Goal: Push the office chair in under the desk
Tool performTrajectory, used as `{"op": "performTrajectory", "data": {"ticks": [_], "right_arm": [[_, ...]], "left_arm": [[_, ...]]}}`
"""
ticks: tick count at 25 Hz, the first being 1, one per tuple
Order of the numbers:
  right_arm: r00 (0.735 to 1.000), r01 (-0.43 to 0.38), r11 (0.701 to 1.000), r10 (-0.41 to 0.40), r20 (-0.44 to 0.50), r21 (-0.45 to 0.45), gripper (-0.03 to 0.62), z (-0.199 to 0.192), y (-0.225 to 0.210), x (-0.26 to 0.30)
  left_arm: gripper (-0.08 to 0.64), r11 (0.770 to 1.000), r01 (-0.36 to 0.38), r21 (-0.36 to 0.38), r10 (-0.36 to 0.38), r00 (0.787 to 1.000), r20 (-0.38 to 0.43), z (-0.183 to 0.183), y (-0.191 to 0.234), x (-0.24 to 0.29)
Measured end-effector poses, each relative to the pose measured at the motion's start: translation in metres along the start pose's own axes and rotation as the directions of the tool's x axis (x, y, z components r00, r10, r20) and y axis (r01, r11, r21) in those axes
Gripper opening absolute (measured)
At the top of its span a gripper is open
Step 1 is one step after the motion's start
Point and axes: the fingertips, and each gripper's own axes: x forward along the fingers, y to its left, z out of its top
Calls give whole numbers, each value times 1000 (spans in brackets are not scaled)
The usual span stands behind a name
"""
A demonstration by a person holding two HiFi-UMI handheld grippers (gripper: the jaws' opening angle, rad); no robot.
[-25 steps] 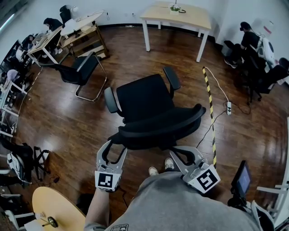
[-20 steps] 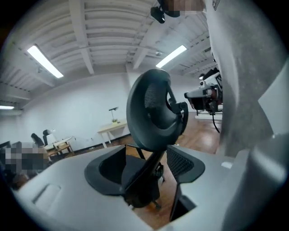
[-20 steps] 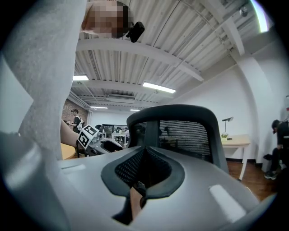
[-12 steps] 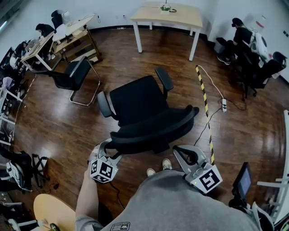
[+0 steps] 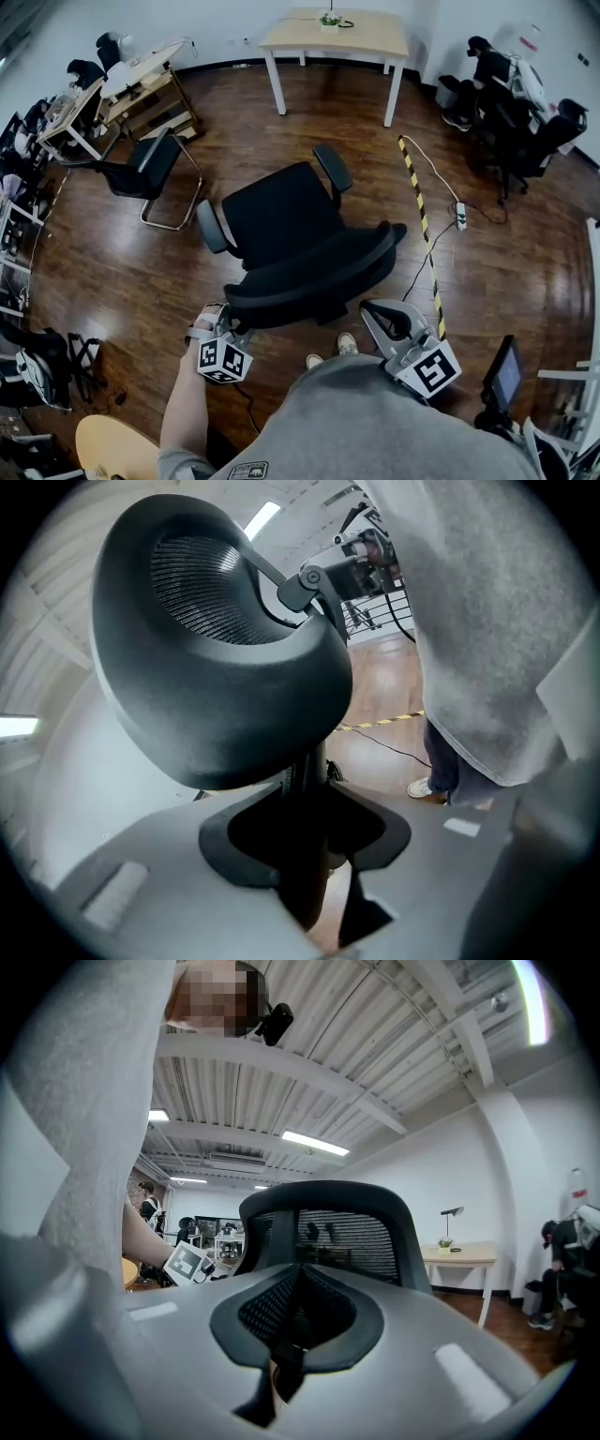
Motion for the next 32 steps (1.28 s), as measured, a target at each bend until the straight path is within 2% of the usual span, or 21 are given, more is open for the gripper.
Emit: {"op": "performTrajectory", "data": {"ticks": [6,13,16,20,21,22,23,24,26,28,29,32], "right_arm": [[999,41,999,-40,16,-36,2,3,-31,-7],[991,104,988,-112,-73,-113,2,-25,-84,-16],[985,65,980,-93,-144,-189,2,-39,-98,-14],[967,-56,946,-28,-253,-318,35,-59,-108,-4],[955,-109,930,0,-297,-351,64,-67,-109,-1],[937,-175,905,32,-349,-388,122,-76,-108,2],[912,-249,869,62,-405,-429,155,-86,-107,4],[884,-323,823,85,-461,-467,188,-97,-104,7],[821,-461,714,117,-559,-527,231,-118,-96,11],[762,-566,614,134,-634,-550,249,-136,-87,17],[739,-603,577,142,-659,-552,253,-142,-82,22],[689,-674,506,167,-705,-538,255,-153,-73,40]], "left_arm": [[132,999,37,22,-37,999,1,-3,1,-3],[130,995,86,42,-86,996,-2,-23,4,-10],[130,993,109,48,-108,994,-10,-30,7,-14],[129,987,144,63,-142,989,-40,-42,12,-19],[127,986,154,69,-151,987,-51,-46,13,-20],[127,984,164,74,-160,985,-63,-49,15,-20],[126,982,173,80,-167,983,-77,-52,17,-21],[126,980,180,84,-173,981,-90,-56,18,-22],[124,978,191,86,-181,977,-109,-63,20,-25],[126,977,196,83,-185,976,-116,-69,19,-29],[126,977,198,83,-187,975,-118,-70,19,-31],[126,976,201,83,-191,974,-120,-69,18,-29]]}}
